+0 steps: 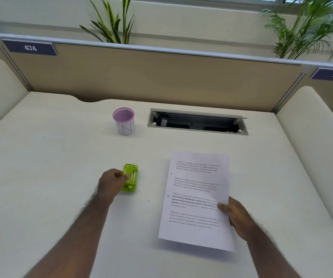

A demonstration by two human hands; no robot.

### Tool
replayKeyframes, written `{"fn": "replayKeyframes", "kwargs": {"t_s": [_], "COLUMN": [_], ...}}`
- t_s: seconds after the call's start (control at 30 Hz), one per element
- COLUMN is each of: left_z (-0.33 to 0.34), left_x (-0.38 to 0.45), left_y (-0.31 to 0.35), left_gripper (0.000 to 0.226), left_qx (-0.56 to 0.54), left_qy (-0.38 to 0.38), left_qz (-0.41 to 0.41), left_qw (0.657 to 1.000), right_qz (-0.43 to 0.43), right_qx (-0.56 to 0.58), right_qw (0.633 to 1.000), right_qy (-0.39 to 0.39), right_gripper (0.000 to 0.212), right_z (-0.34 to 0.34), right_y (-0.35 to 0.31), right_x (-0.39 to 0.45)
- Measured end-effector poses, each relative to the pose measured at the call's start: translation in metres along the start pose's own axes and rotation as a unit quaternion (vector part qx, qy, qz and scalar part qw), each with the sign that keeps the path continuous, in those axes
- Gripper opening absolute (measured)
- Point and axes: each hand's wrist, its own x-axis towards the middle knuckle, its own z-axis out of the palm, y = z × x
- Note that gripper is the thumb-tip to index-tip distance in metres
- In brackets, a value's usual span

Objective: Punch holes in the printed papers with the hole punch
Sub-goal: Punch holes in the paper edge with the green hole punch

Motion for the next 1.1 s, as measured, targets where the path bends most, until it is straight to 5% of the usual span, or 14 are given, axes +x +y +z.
{"fn": "replayKeyframes", "kwargs": {"t_s": [0.43,0.57,0.67,0.87,1.1], "left_z": [-0.011,0.011,0.061,0.144,0.189], "left_x": [0.01,-0.021,-0.06,-0.12,-0.117], "left_y": [-0.009,0.019,0.046,0.07,0.097], "left_gripper": [0.023,0.034,0.028,0.035,0.036], "left_qx": [0.108,0.132,0.071,-0.03,-0.069], "left_qy": [0.041,0.167,0.038,-0.31,-0.296], "left_qz": [-0.02,0.105,0.207,0.047,0.001], "left_qw": [0.993,0.971,0.975,0.949,0.953], "right_qz": [-0.031,-0.062,-0.065,-0.084,-0.098], "right_qx": [0.009,0.015,0.029,0.037,-0.017], "right_qw": [0.998,0.996,0.995,0.992,0.985], "right_qy": [0.057,0.07,0.069,0.084,0.138], "right_gripper": [0.027,0.021,0.022,0.02,0.014], "right_z": [-0.039,-0.05,-0.058,-0.077,-0.106], "right_y": [-0.005,-0.009,-0.012,-0.02,-0.028], "right_x": [-0.011,-0.012,-0.011,-0.003,0.012]}}
